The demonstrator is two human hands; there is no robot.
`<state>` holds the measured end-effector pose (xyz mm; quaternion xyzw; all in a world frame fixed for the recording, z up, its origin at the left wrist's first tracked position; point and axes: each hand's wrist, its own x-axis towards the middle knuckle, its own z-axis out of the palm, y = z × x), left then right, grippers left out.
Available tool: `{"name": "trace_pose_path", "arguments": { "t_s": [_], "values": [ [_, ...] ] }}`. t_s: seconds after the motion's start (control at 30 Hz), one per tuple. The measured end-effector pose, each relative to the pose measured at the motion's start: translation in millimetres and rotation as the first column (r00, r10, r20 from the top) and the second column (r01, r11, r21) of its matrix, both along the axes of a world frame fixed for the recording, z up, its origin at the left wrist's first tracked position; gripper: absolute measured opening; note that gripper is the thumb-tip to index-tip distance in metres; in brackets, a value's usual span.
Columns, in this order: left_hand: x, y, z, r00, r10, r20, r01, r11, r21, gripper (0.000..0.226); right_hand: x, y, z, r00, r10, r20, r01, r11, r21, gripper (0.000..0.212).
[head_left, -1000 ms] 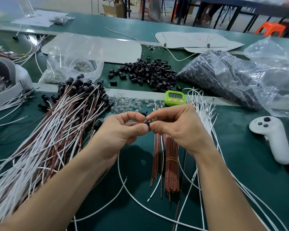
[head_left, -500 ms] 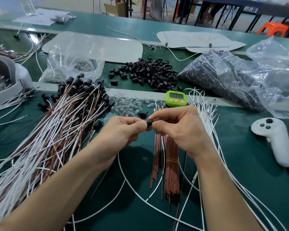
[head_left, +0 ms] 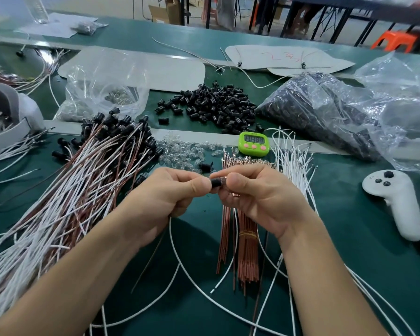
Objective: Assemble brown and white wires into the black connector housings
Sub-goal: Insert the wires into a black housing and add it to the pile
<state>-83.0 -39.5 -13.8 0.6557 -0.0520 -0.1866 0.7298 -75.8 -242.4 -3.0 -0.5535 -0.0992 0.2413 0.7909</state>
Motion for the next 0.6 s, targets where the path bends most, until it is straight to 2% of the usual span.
{"name": "trace_pose_path", "arguments": {
  "t_s": [0.17, 0.3, 0.43, 0.53, 0.6],
  "values": [
    [-3.4, -1.7, 0.9, 1.0, 0.002, -0.009, -0.002, 1.0, -0.004, 0.016, 1.3, -1.0, 0.0, 1.0, 0.004, 0.012, -0.004, 0.999, -0.033, 0.03],
    [-4.7, -3.9, 2.2, 1.0, 0.007, 0.012, -0.008, 0.999, 0.052, 0.011, 0.9, -1.0, 0.2, 1.0, -0.017, 0.021, 0.018, 0.998, -0.066, 0.026],
    [-2.9, -4.2, 6.1, 0.997, -0.008, 0.073, 0.001, 0.996, 0.092, 0.013, 0.7, 3.6, 0.0, 0.997, -0.078, 0.021, 0.079, 0.993, -0.087, 0.024],
    [-2.2, -5.0, 3.3, 0.993, 0.002, 0.119, -0.013, 0.995, 0.097, 0.029, 1.0, 4.6, 0.8, 0.995, -0.092, 0.025, 0.094, 0.991, -0.097, 0.019],
    [-3.8, -6.5, 2.8, 0.988, 0.016, 0.155, -0.035, 0.993, 0.117, 0.029, 0.6, 4.2, 0.9, 0.995, -0.091, 0.027, 0.094, 0.99, -0.105, 0.016]
  ]
}}
